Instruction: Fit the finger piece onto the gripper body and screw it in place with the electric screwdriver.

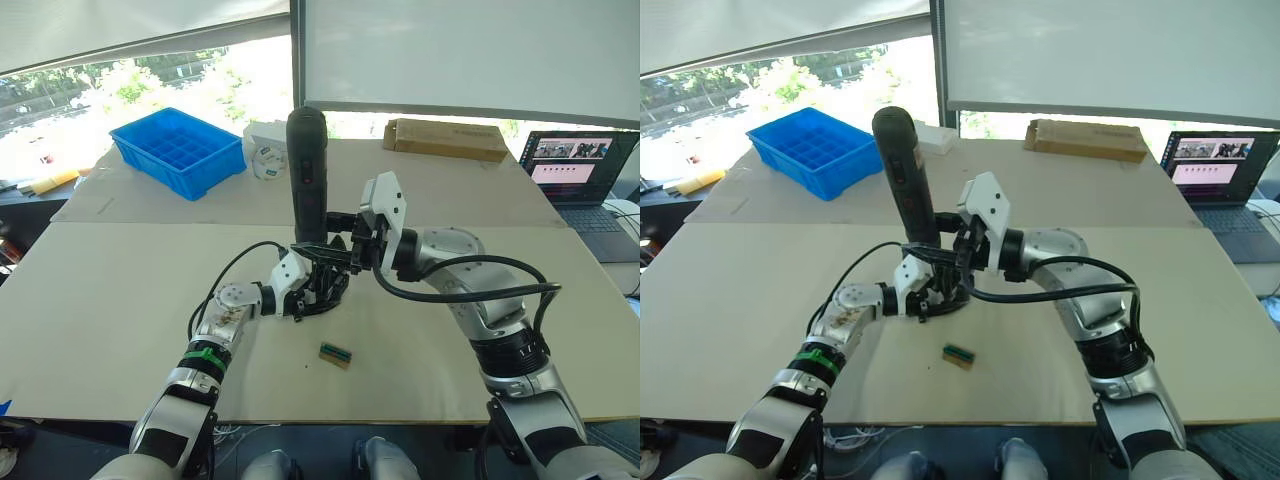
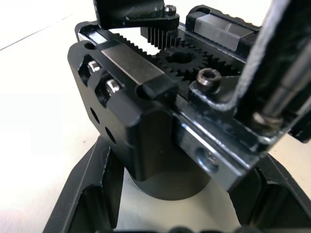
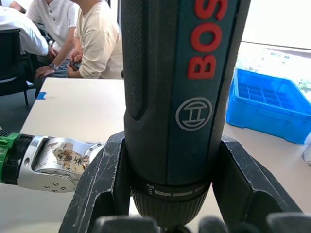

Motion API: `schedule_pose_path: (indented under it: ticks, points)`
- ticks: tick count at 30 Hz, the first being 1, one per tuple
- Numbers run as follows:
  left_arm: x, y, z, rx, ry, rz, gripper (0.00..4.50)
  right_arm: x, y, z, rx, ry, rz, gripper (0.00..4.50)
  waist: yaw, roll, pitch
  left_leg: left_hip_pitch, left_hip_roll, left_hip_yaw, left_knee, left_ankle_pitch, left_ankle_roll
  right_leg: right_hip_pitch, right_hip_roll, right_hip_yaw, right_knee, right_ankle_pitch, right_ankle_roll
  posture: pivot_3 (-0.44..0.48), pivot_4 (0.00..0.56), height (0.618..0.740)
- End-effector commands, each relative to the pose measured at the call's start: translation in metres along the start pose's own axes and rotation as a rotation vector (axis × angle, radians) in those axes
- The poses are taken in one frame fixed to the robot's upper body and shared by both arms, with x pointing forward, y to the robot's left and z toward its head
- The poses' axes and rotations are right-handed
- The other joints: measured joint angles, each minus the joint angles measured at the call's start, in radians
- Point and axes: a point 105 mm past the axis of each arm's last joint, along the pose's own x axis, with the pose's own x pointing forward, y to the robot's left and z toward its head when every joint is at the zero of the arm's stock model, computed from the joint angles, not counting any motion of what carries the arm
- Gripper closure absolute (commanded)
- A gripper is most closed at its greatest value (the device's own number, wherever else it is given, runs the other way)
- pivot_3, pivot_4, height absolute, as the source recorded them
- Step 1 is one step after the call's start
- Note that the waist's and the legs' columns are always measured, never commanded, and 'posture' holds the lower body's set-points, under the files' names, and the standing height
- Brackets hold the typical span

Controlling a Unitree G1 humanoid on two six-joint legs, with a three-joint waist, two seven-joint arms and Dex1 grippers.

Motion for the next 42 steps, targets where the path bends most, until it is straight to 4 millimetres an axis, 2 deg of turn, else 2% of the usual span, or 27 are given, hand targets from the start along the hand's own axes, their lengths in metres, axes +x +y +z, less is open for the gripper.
schedule_pose_path:
  ticks: [1,3,5,6,9,11,17,20,22,24,25,28,29,31,33,37,40,42]
  points:
    - [-0.002,0.01,0.023,0.078,-0.058,0.022,2.19,-0.015,-0.017,0.012,0.008,-0.01,-0.07,2.58,0.0,0.0,0.0,-0.001,0.0,0.0,0.0,0.0,0.0,-0.002,-0.001,0.0,0.0,0.0,0.0,0.0,0.15,0.738]
    - [0.001,0.007,0.021,0.067,-0.055,0.016,2.19,-0.014,-0.019,0.028,-0.039,-0.047,-0.071,2.58,0.0,0.0,0.001,-0.003,0.0,0.0,0.0,0.0,0.0,-0.003,-0.001,0.0,0.0,0.001,-0.001,0.0,0.15,0.738]
    - [0.004,0.002,0.018,0.062,-0.054,0.007,2.19,-0.012,-0.017,0.06,-0.03,-0.159,-0.049,2.58,0.0,0.0,0.003,-0.004,0.0,0.0,0.0,0.0,0.0,-0.004,0.0,-0.001,-0.001,0.001,-0.001,0.0,0.15,0.738]
    - [0.006,0.0,0.017,0.061,-0.055,0.005,2.19,-0.011,-0.015,0.07,-0.021,-0.196,-0.035,2.58,0.0,0.0,0.004,-0.005,0.0,0.0,0.0,0.0,0.0,-0.005,0.0,-0.001,-0.001,0.001,-0.001,0.0,0.15,0.738]
    - [0.006,-0.003,0.014,0.051,-0.052,0.007,2.19,-0.013,0.004,0.101,-0.036,-0.306,0.066,2.58,0.003,0.001,0.006,-0.008,0.0,0.0,0.0,0.0,0.0,-0.006,0.001,-0.003,-0.001,0.001,-0.001,0.0,0.15,0.738]
    - [0.005,-0.003,0.012,0.044,-0.05,0.01,2.19,-0.017,0.013,0.104,-0.017,-0.327,0.111,2.58,0.005,0.001,0.006,-0.01,0.0,-0.002,0.0,0.0,0.0,-0.006,0.002,-0.006,-0.001,0.001,-0.001,0.0,0.15,0.738]
    - [-0.002,0.0,0.012,0.03,-0.046,0.034,2.19,-0.028,0.017,0.096,0.051,-0.285,0.104,2.58,0.002,0.001,0.007,-0.011,-0.001,-0.003,-0.001,0.0,0.0,-0.004,0.003,-0.007,-0.002,0.001,0.0,0.0,0.15,0.738]
    - [-0.022,-0.003,0.016,-0.009,-0.045,-0.006,0.68,-0.049,0.01,0.094,0.184,-0.247,0.046,2.58,0.0,0.0,0.007,-0.011,0.0,-0.003,-0.001,0.0,0.0,-0.005,0.002,-0.007,-0.002,0.001,0.0,0.0,0.15,0.738]
    - [-0.038,-0.008,0.019,-0.025,-0.035,-0.036,0.02,-0.06,0.007,0.096,0.285,-0.244,0.014,2.58,-0.004,0.001,0.008,-0.011,0.001,-0.003,-0.002,0.0,0.0,-0.006,0.002,-0.007,-0.002,0.001,0.0,0.0,0.15,0.738]
    - [-0.066,-0.012,0.023,-0.022,-0.013,-0.034,0.0,-0.078,0.0,0.087,0.428,-0.188,-0.052,2.58,-0.005,0.002,0.008,-0.011,0.001,-0.003,-0.002,0.0,0.0,-0.006,0.002,-0.007,-0.002,0.001,0.0,0.0,0.15,0.738]
    - [-0.085,-0.014,0.025,-0.018,0.006,-0.023,0.0,-0.093,-0.002,0.076,0.517,-0.123,-0.092,2.58,-0.004,0.002,0.008,-0.011,0.001,-0.003,-0.003,0.0,0.0,-0.006,0.0,-0.007,-0.002,0.001,-0.001,0.0,0.15,0.738]
    - [-0.118,-0.025,0.034,-0.017,0.061,-0.028,0.0,-0.126,-0.002,0.049,0.698,0.069,-0.182,2.58,0.002,0.001,0.009,-0.01,0.001,-0.006,-0.004,0.0,0.0,-0.005,-0.005,-0.004,-0.005,0.0,-0.001,0.0,0.15,0.738]
    - [-0.123,-0.028,0.035,-0.02,0.074,-0.034,0.0,-0.133,-0.001,0.042,0.741,0.115,-0.206,2.58,0.005,0.002,0.01,-0.01,0.001,-0.006,-0.004,0.0,0.0,-0.005,-0.005,-0.004,-0.01,0.0,-0.001,0.0,0.15,0.738]
    - [-0.14,-0.036,0.04,-0.01,0.122,-0.051,0.0,-0.167,-0.007,-0.003,0.873,0.332,-0.393,2.58,0.013,0.003,0.01,-0.011,0.001,-0.006,-0.004,0.0,0.0,-0.004,-0.005,-0.003,-0.012,0.0,-0.001,0.0,0.15,0.738]
    - [-0.148,-0.042,0.044,0.011,0.155,-0.063,0.0,-0.194,-0.008,-0.035,0.946,0.489,-0.535,2.58,0.016,0.003,0.01,-0.011,0.001,-0.005,-0.004,0.0,0.0,-0.003,-0.005,-0.003,-0.014,0.0,0.0,0.0,0.15,0.738]
    - [-0.16,-0.047,0.044,0.003,0.221,-0.066,0.0,-0.217,-0.011,-0.077,1.069,0.609,-0.657,2.58,0.012,0.004,0.011,-0.01,0.001,-0.002,-0.005,0.0,0.0,-0.004,0.001,-0.001,-0.013,0.0,0.001,0.0,0.15,0.738]
    - [-0.163,-0.047,0.051,0.01,0.218,-0.059,0.0,-0.226,-0.01,-0.099,1.089,0.705,-0.709,2.58,0.002,0.004,0.011,-0.007,0.001,0.001,-0.008,0.001,-0.001,-0.004,0.003,0.0,-0.013,0.0,0.002,0.0,0.15,0.738]
    - [-0.165,-0.048,0.057,0.01,0.213,-0.058,0.0,-0.228,-0.008,-0.103,1.079,0.75,-0.703,2.58,0.003,0.005,0.011,-0.006,0.001,0.002,-0.01,0.001,-0.001,-0.004,0.003,0.001,-0.013,-0.002,0.005,0.0,0.15,0.738]
